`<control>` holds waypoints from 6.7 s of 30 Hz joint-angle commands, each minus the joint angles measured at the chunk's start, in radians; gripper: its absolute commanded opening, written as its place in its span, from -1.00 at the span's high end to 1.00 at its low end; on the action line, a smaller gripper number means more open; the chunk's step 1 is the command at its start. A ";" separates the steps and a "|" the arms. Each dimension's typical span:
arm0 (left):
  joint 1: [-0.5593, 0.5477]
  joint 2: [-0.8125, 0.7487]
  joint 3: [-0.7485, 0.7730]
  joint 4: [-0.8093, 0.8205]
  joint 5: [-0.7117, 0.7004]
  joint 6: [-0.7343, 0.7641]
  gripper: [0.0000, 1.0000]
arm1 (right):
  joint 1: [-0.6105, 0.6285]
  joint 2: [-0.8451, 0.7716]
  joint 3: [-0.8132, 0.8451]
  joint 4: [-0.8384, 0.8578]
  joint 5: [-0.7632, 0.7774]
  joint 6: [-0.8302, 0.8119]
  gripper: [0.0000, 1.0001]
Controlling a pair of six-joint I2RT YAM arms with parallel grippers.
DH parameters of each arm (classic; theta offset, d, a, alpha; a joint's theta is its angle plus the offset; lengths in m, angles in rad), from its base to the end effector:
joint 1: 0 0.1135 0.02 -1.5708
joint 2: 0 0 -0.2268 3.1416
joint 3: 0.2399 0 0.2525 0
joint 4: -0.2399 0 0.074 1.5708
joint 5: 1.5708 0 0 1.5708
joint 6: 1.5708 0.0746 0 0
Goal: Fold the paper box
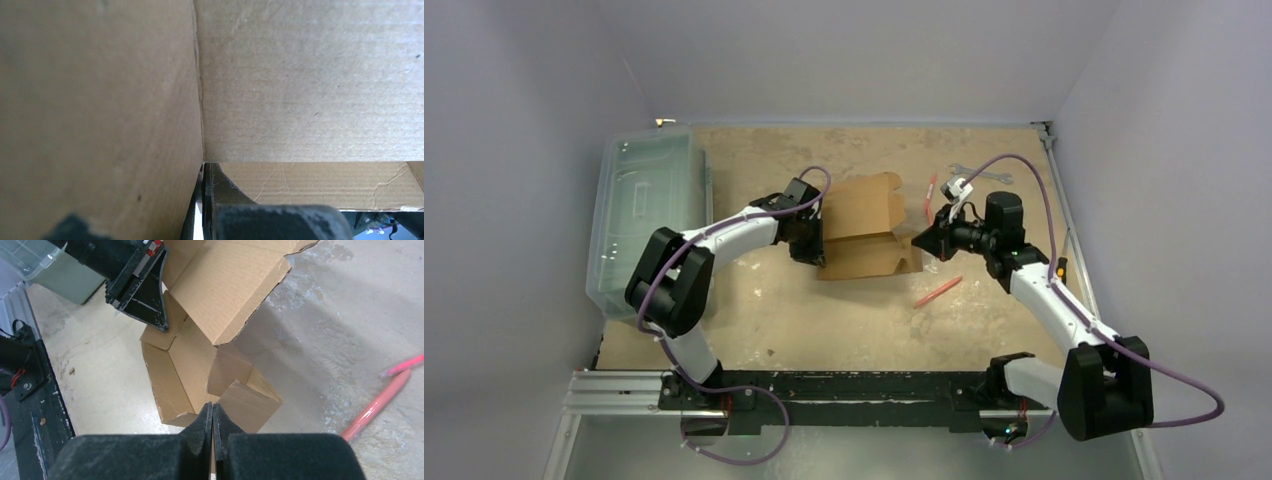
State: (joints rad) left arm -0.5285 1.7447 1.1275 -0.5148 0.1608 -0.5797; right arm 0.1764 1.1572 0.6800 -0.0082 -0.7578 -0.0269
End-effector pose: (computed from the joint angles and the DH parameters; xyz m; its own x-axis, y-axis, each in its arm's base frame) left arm 0.3020 -0.1902 0.1102 -0.9589 -0.0662 -0.2760 0.0374 0.9345 -0.3540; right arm 0.2742 0.1010 0.2020 -0.4396 -0.0982 -0.8928 -0.7380 0.6060 0.2968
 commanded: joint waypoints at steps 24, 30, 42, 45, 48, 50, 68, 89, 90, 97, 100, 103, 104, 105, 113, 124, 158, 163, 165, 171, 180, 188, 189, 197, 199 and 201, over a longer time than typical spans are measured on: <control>0.002 0.040 -0.044 -0.003 -0.002 0.026 1.00 | -0.172 0.072 -0.062 0.129 -0.245 0.168 -0.98; 0.003 0.044 -0.051 0.001 0.001 0.026 1.00 | -0.172 0.144 -0.084 0.215 -0.288 0.249 -0.98; 0.002 0.054 -0.046 0.006 0.010 0.023 1.00 | -0.129 0.161 -0.082 0.284 -0.375 0.314 -0.97; 0.002 0.060 -0.044 0.010 0.005 0.021 1.00 | -0.074 0.115 -0.085 0.282 -0.351 0.297 -0.95; 0.002 0.067 -0.041 0.013 0.006 0.017 1.00 | -0.028 0.081 -0.085 0.274 -0.319 0.275 -0.94; 0.002 0.067 -0.040 0.015 0.008 0.014 1.00 | -0.020 0.081 -0.081 0.269 -0.311 0.268 -0.94; -0.002 0.065 -0.044 0.029 0.022 -0.010 1.00 | 0.006 0.144 -0.019 0.225 -0.173 0.234 -0.42; -0.050 -0.042 -0.086 0.133 -0.034 -0.154 1.00 | 0.052 0.128 0.020 0.124 0.082 0.141 -0.01; -0.055 -0.048 -0.086 0.135 -0.047 -0.164 1.00 | 0.053 0.126 0.022 0.121 0.089 0.139 -0.02; -0.082 -0.108 -0.101 0.166 -0.127 -0.241 1.00 | 0.071 0.113 0.041 0.080 0.164 0.099 -0.01; -0.089 -0.144 -0.123 0.199 -0.157 -0.287 1.00 | 0.076 0.113 0.048 0.066 0.191 0.084 -0.02; -0.098 -0.173 -0.139 0.233 -0.192 -0.323 1.00 | 0.078 0.116 0.049 0.065 0.186 0.084 -0.01; -0.101 -0.176 -0.137 0.237 -0.196 -0.332 1.00 | 0.080 0.116 0.050 0.066 0.184 0.084 0.01; -0.106 -0.178 -0.136 0.240 -0.201 -0.338 1.00 | 0.082 0.116 0.051 0.066 0.184 0.084 0.01; -0.184 -0.191 -0.115 0.236 -0.308 -0.398 1.00 | 0.087 0.104 0.071 0.050 0.229 0.064 0.05; -0.272 -0.226 -0.097 0.249 -0.442 -0.463 1.00 | 0.097 0.099 0.085 0.035 0.306 0.010 0.29; -0.446 -0.210 -0.075 0.395 -0.690 -0.732 1.00 | 0.328 0.090 0.043 0.229 0.895 -0.254 0.97; -0.457 -0.205 -0.093 0.368 -0.689 -0.784 1.00 | 0.328 0.137 0.050 0.193 0.800 -0.239 0.74; -0.457 -0.209 -0.109 0.358 -0.695 -0.801 1.00 | 0.328 0.163 0.058 0.185 0.793 -0.234 0.73; -0.458 -0.218 -0.139 0.345 -0.713 -0.843 1.00 | 0.330 0.216 0.072 0.178 0.797 -0.236 0.84; -0.459 -0.197 -0.130 0.312 -0.718 -0.871 1.00 | 0.330 0.277 0.088 0.160 0.766 -0.237 0.75; -0.461 -0.192 -0.137 0.319 -0.730 -0.890 1.00 | 0.335 0.337 0.114 0.146 0.802 -0.241 0.60; -0.462 -0.188 -0.138 0.320 -0.729 -0.892 1.00 | 0.339 0.348 0.119 0.140 0.807 -0.241 0.60; -0.467 -0.171 -0.132 0.312 -0.749 -0.900 1.00 | 0.355 0.361 0.133 0.136 0.872 -0.251 1.00; -0.468 -0.166 -0.125 0.311 -0.751 -0.897 1.00 | 0.363 0.365 0.136 0.134 0.896 -0.253 1.00; -0.471 -0.163 -0.115 0.301 -0.759 -0.893 1.00 | 0.373 0.370 0.140 0.128 0.895 -0.255 1.00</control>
State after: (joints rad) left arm -0.9791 1.5917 0.9665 -0.3244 -0.5621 -1.4471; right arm 0.5190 1.5177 0.7910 0.1650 0.1188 -0.2619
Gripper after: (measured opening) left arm 0.038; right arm 0.027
